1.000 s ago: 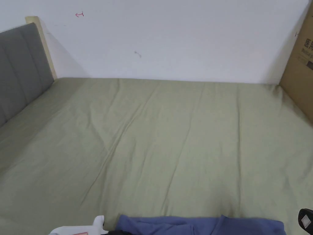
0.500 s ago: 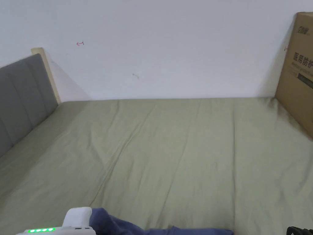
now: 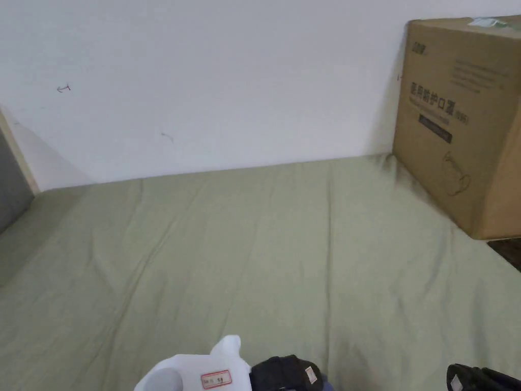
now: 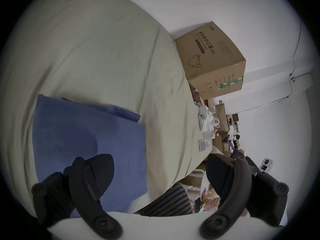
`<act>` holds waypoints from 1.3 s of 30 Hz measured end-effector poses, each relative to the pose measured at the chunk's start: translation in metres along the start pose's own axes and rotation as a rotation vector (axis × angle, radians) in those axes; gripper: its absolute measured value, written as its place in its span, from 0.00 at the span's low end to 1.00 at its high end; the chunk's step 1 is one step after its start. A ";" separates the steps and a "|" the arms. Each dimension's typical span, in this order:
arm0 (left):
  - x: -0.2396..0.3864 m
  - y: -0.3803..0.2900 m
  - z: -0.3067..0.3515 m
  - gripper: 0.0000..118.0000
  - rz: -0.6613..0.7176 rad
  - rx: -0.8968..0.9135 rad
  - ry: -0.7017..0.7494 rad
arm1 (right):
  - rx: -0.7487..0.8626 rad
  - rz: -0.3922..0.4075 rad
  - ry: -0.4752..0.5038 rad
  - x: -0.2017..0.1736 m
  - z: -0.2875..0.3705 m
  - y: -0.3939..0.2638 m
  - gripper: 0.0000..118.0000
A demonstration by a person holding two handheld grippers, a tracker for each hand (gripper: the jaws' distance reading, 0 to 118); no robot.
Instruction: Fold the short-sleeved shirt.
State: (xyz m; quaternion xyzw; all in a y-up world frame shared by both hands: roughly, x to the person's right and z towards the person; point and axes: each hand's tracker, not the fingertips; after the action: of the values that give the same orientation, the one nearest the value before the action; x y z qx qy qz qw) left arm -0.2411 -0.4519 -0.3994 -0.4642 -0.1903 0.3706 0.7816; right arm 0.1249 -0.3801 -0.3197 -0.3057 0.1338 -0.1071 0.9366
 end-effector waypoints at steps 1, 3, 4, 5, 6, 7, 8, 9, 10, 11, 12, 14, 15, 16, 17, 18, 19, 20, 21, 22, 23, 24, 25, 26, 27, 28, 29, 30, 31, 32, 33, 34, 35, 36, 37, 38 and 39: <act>0.002 -0.001 0.006 0.93 -0.024 0.031 0.003 | 0.000 -0.005 -0.008 0.004 0.001 -0.001 0.00; 0.007 -0.001 0.022 0.59 -0.106 0.053 0.054 | -0.001 -0.019 -0.024 0.013 0.003 -0.002 0.00; 0.016 -0.002 0.040 0.22 -0.172 0.070 0.072 | 0.001 -0.024 -0.027 0.017 0.004 -0.002 0.00; 0.023 -0.002 0.048 0.00 -0.253 0.072 0.110 | 0.002 -0.030 -0.031 0.020 0.004 -0.002 0.00; 0.030 -0.003 0.049 0.00 -0.315 0.068 0.169 | 0.001 -0.033 -0.033 0.022 0.004 -0.002 0.00; 0.036 -0.006 0.047 0.00 -0.371 0.071 0.243 | 0.000 -0.036 -0.037 0.025 0.003 -0.002 0.00; 0.025 0.001 0.037 0.00 -0.393 0.053 0.258 | -0.002 -0.038 -0.041 0.026 0.002 -0.002 0.00; 0.024 0.002 0.029 0.00 -0.398 0.016 0.236 | -0.005 -0.039 -0.044 0.026 0.000 -0.002 0.00; 0.022 0.004 0.016 0.00 -0.384 -0.014 0.213 | -0.008 -0.041 -0.043 0.027 -0.001 -0.003 0.00; 0.020 0.004 0.001 0.00 -0.363 -0.033 0.214 | -0.011 -0.045 -0.041 0.027 -0.003 -0.004 0.00; 0.025 -0.004 -0.008 0.00 -0.344 -0.065 0.216 | -0.015 -0.049 -0.039 0.027 -0.004 -0.004 0.00; 0.021 -0.012 -0.043 0.00 -0.313 -0.146 0.238 | -0.022 -0.057 -0.036 0.025 -0.006 -0.006 0.00; 0.017 -0.017 -0.059 0.00 -0.312 -0.178 0.246 | -0.024 -0.060 -0.032 0.024 -0.007 -0.007 0.00; 0.013 -0.017 -0.080 0.00 -0.307 -0.226 0.286 | -0.025 -0.065 -0.017 0.024 -0.007 -0.007 0.00; 0.008 -0.023 -0.096 0.00 -0.303 -0.254 0.329 | -0.025 -0.070 -0.001 0.022 -0.007 -0.008 0.00; 0.001 -0.027 -0.106 0.00 -0.295 -0.269 0.333 | -0.027 -0.069 0.000 0.021 -0.006 -0.008 0.00; -0.005 -0.032 -0.116 0.00 -0.279 -0.273 0.299 | -0.032 -0.064 -0.004 0.019 -0.007 -0.008 0.00; -0.009 -0.030 -0.123 0.00 -0.263 -0.255 0.274 | -0.040 -0.051 -0.015 0.017 -0.008 -0.008 0.00; -0.011 -0.033 -0.125 0.00 -0.258 -0.236 0.275 | -0.046 -0.029 -0.035 0.015 -0.009 -0.008 0.00; -0.011 -0.035 -0.122 0.00 -0.221 -0.207 0.267 | -0.042 -0.015 -0.040 0.012 -0.009 -0.009 0.00; -0.008 -0.039 -0.114 0.00 -0.198 -0.187 0.252 | -0.041 -0.013 -0.031 0.011 -0.009 -0.009 0.00; -0.003 -0.039 -0.108 0.00 -0.198 -0.169 0.226 | -0.044 -0.018 -0.013 0.010 -0.009 -0.009 0.00; 0.000 -0.043 -0.096 0.00 -0.212 -0.167 0.145 | -0.045 -0.031 0.007 0.008 -0.008 -0.009 0.00; 0.004 -0.048 -0.082 0.00 -0.217 -0.153 0.079 | -0.047 -0.047 0.029 0.005 -0.009 -0.010 0.00; 0.010 -0.053 -0.065 0.00 -0.231 -0.117 0.020 | -0.050 -0.051 0.042 0.002 -0.009 -0.010 0.00; 0.021 -0.055 -0.043 0.00 -0.283 -0.032 0.004 | -0.052 -0.048 0.048 -0.001 -0.010 -0.009 0.00; 0.032 -0.059 -0.017 0.00 -0.347 0.069 0.005 | -0.048 -0.038 0.048 -0.006 -0.009 -0.007 0.00; 0.040 -0.061 0.008 0.00 -0.399 0.160 0.015 | -0.033 -0.018 0.050 -0.011 -0.007 -0.004 0.00; 0.048 -0.063 0.036 0.00 -0.446 0.258 0.031 | -0.003 0.013 0.054 -0.016 -0.003 0.001 0.00; 0.061 -0.064 0.064 0.00 -0.503 0.390 0.064 | 0.042 0.039 0.048 -0.022 0.002 0.005 0.00; 0.070 -0.069 0.094 0.00 -0.572 0.544 0.081 | 0.093 0.063 0.035 -0.029 0.008 0.011 0.00; 0.078 -0.071 0.116 0.00 -0.615 0.644 0.106 | 0.137 0.083 0.032 -0.035 0.014 0.016 0.00; 0.088 -0.071 0.137 0.00 -0.648 0.745 0.172 | 0.199 0.106 0.033 -0.042 0.021 0.023 0.00; 0.095 -0.067 0.150 0.00 -0.652 0.816 0.253 | 0.256 0.124 0.033 -0.049 0.026 0.028 0.00; 0.100 -0.065 0.165 0.00 -0.656 0.881 0.322 | 0.331 0.141 0.025 -0.057 0.033 0.034 0.00; 0.100 -0.062 0.177 0.00 -0.648 0.926 0.327 | 0.414 0.160 -0.008 -0.065 0.038 0.037 0.00; 0.099 -0.060 0.186 0.00 -0.643 0.958 0.332 | 0.483 0.173 -0.046 -0.074 0.039 0.041 0.00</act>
State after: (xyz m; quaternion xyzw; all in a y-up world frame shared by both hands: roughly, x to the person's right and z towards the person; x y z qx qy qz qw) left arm -0.2719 -0.2854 -0.2597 -0.0311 -0.0086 0.0824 0.9961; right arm 0.0727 -0.3054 -0.2999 -0.0629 0.1085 -0.0485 0.9909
